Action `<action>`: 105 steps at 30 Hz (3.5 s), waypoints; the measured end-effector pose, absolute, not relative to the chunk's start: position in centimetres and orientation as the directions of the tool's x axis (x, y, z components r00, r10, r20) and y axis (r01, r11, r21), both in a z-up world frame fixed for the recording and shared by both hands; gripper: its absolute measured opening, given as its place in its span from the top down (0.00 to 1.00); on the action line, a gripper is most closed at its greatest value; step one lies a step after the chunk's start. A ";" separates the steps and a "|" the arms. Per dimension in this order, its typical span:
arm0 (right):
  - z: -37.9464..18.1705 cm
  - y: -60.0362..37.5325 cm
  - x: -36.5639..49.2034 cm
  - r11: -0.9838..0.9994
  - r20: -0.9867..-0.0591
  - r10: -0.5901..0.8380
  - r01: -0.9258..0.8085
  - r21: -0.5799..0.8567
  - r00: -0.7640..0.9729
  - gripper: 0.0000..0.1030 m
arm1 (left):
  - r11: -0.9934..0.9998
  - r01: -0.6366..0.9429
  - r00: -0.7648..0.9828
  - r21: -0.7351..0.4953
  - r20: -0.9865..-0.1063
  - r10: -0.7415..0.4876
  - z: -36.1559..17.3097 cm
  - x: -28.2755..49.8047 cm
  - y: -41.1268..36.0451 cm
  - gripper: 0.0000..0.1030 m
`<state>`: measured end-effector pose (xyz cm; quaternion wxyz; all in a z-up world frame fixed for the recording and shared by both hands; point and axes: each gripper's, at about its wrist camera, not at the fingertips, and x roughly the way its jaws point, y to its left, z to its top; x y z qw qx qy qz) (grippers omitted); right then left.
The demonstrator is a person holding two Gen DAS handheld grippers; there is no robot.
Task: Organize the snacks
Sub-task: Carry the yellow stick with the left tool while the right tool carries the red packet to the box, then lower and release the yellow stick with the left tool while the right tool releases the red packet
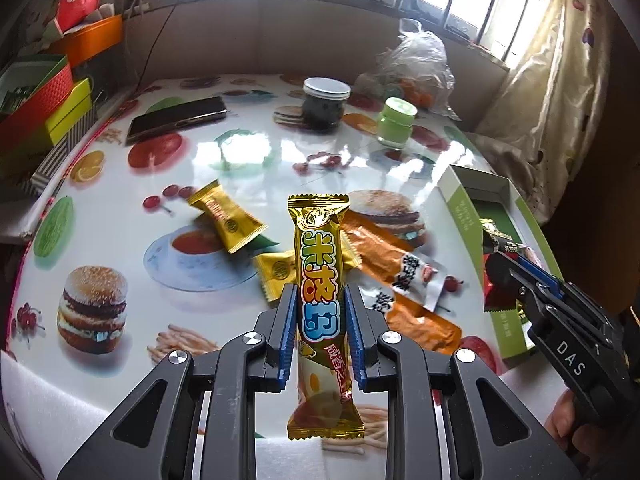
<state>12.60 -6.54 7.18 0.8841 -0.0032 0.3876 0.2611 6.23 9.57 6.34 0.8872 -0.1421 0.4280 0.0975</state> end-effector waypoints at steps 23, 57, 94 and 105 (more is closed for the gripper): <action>7.7 -13.4 13.8 0.922 -0.678 0.373 -0.333 0.195 0.634 0.79 | 0.972 -0.167 0.637 -0.165 -0.770 -0.021 7.6 9.6 4.8 0.76; 4.9 -19.3 15.7 0.961 -0.732 0.274 -0.204 0.186 0.623 0.79 | 0.970 -0.010 0.608 -0.242 -0.772 -0.186 7.1 16.7 -2.2 0.76; 2.9 -20.0 16.9 0.966 -0.756 0.258 -0.189 0.179 0.602 0.77 | 0.968 0.052 0.504 -0.247 -0.830 -0.239 3.8 22.3 -7.4 0.76; 2.6 -19.9 17.2 0.967 -0.767 0.253 -0.184 0.177 0.590 0.73 | 0.967 0.052 0.488 -0.249 -0.838 -0.242 3.3 22.9 -7.8 0.76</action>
